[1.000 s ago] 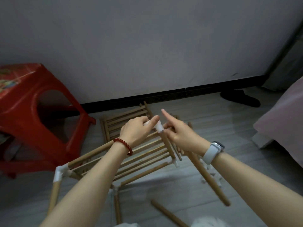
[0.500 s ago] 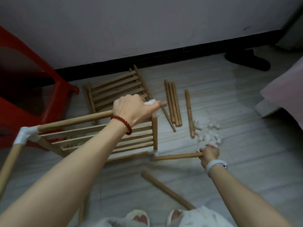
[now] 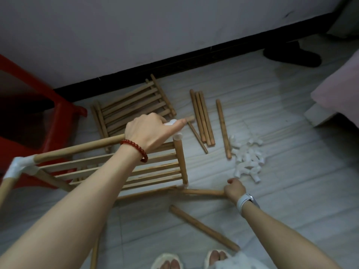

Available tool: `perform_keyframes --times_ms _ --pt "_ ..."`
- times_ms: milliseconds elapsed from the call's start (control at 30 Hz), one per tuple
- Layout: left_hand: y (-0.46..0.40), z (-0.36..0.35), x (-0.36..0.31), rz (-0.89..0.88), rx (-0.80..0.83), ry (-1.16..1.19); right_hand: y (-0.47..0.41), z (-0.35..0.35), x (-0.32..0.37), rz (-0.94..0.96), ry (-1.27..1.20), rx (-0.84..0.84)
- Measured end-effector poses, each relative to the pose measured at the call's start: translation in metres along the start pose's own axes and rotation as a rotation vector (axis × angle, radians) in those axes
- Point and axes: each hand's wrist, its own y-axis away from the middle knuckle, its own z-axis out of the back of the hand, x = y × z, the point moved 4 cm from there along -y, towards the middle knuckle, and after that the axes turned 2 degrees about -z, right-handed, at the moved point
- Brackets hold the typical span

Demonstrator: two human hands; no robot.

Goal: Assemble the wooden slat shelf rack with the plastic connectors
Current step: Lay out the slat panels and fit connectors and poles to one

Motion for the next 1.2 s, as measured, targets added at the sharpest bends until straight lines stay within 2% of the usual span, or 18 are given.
perform_keyframes --times_ms 67,133,200,333,400,533,700,833,967,1033,1133,1200 --pt "0.003 0.002 -0.002 0.007 0.008 0.012 0.019 -0.005 0.030 0.249 -0.019 0.099" --pt "0.006 0.006 -0.004 0.006 -0.010 0.033 0.050 -0.016 0.071 0.515 -0.035 0.319" --pt "0.009 0.013 -0.003 0.014 -0.023 0.076 0.075 -0.025 0.104 0.673 -0.019 0.441" --pt "0.022 0.032 0.012 0.053 -0.026 0.151 0.093 -0.021 0.139 0.776 -0.008 0.314" --pt "0.031 0.050 0.023 0.081 -0.064 0.224 0.107 -0.015 0.151 0.835 -0.042 0.307" --pt "0.044 0.095 0.051 0.070 -0.170 0.560 0.138 0.015 0.189 0.975 -0.105 0.211" --pt "0.070 0.135 0.089 0.066 -0.236 0.947 0.186 0.049 0.236 1.148 0.055 0.033" --pt "0.085 0.141 0.119 0.250 -0.222 0.966 0.218 0.057 0.257 1.259 0.264 -0.138" --pt "0.095 0.117 0.154 0.300 -0.159 0.797 0.230 0.044 0.266 1.184 0.531 -0.195" --pt "0.101 0.098 0.168 0.303 -0.217 0.692 0.234 0.032 0.272 1.163 0.658 -0.235" --pt "0.118 0.080 0.178 0.323 -0.353 0.794 0.240 0.015 0.277 1.144 0.762 -0.240" --pt "0.126 0.063 0.188 0.330 -0.337 0.805 0.244 0.004 0.276 1.138 0.838 -0.234"
